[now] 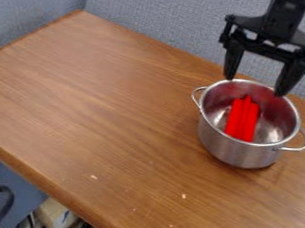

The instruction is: Put the red object in the metal pot

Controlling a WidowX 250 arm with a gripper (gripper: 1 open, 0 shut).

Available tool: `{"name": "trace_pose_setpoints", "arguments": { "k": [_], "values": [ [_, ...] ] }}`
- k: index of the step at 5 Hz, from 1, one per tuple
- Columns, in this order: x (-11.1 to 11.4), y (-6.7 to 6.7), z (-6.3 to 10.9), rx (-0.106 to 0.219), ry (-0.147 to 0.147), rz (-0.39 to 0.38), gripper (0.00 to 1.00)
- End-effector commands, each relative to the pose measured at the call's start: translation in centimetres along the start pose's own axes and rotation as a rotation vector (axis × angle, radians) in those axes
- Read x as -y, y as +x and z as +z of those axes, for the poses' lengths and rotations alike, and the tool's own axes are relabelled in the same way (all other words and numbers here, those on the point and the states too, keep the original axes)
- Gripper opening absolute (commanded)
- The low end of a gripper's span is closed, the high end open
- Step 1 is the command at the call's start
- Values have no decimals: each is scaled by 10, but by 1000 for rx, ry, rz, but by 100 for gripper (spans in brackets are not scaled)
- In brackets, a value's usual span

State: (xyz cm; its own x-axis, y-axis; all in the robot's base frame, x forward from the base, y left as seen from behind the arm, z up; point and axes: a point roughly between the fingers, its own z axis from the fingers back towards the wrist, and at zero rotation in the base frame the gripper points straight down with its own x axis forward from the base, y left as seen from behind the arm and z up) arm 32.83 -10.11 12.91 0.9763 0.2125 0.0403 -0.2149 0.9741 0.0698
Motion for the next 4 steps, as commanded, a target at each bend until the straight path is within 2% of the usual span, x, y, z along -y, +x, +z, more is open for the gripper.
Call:
{"name": "trace_pose_setpoints", "arguments": {
  "k": [1, 3, 4],
  "values": [
    [-10, -2, 6, 38, -33, -13, 100],
    [-13, 9, -9, 31, -34, -15, 100],
    [-18, 15, -7, 24, -35, -23, 100]
  ]
}}
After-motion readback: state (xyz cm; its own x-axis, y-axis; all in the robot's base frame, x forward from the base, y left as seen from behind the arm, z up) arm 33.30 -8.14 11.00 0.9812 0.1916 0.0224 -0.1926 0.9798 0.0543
